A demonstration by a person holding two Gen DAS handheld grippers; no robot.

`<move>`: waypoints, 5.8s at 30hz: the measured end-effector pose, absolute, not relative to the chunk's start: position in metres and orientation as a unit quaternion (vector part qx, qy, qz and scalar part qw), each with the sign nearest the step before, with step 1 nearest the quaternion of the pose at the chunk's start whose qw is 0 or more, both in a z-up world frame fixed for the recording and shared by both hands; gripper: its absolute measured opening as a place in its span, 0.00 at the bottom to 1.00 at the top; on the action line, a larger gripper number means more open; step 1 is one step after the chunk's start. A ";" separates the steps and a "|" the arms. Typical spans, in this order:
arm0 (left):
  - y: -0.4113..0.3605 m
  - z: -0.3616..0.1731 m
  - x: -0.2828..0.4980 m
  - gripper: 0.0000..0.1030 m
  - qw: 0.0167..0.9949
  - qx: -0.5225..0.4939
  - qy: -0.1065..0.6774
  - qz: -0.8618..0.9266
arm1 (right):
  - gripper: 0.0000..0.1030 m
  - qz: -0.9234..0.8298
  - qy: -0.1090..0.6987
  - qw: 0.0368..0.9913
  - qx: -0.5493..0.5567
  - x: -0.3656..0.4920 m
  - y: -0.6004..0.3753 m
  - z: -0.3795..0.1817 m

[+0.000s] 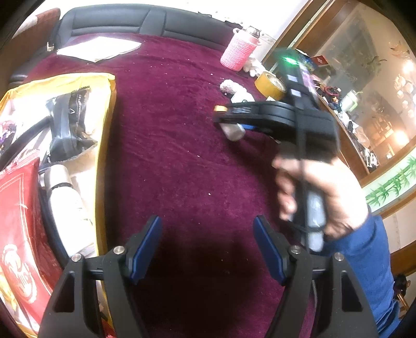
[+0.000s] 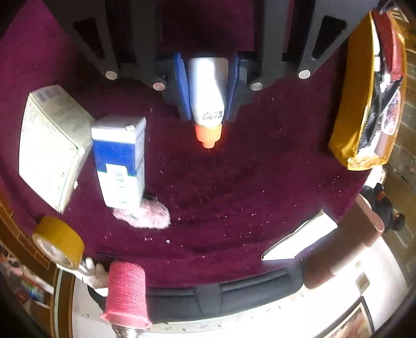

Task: Organize objects
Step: 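Grasp the orange-capped white bottle with the right gripper, then grasp the blue-and-white barcode box with the left gripper while the right gripper holds the bottle, then carry the bottle and blue box into the tray and open both grippers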

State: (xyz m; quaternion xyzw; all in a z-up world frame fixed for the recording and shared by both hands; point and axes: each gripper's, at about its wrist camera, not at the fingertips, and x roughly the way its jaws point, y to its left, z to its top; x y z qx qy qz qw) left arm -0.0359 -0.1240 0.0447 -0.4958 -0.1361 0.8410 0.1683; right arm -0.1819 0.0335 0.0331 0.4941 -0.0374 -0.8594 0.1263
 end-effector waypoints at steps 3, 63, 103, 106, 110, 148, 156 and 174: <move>-0.120 0.052 -0.041 0.69 0.166 -0.493 -0.127 0.844 | 0.28 -0.868 -0.084 0.142 0.468 -0.160 0.060 0.050; 0.023 0.022 -0.233 0.32 0.052 -0.536 -0.018 0.842 | 0.29 -0.885 -0.322 0.131 0.310 -0.085 0.225 0.065; -0.140 0.107 0.054 0.32 0.056 -0.341 -0.022 0.938 | 0.29 -0.896 -0.158 0.237 0.341 -0.006 0.058 0.087; -0.161 0.114 0.061 0.32 0.045 -0.327 -0.035 0.943 | 0.29 -0.893 -0.146 0.253 0.343 -0.001 0.034 0.088; -0.190 0.118 0.066 0.32 0.026 -0.317 -0.052 0.947 | 0.29 -0.889 -0.124 0.270 0.350 0.004 0.005 0.088; -0.295 0.053 0.049 0.32 -0.053 -0.377 -0.114 0.918 | 0.29 -0.879 -0.006 0.279 0.386 -0.030 -0.141 0.056; -0.293 0.051 0.049 0.33 -0.059 -0.375 -0.107 0.919 | 0.29 -0.882 0.000 0.267 0.390 -0.044 -0.147 0.051; -0.290 0.055 0.052 0.68 -0.053 -0.370 -0.121 0.920 | 0.41 -0.870 -0.021 0.273 0.411 -0.043 -0.136 0.055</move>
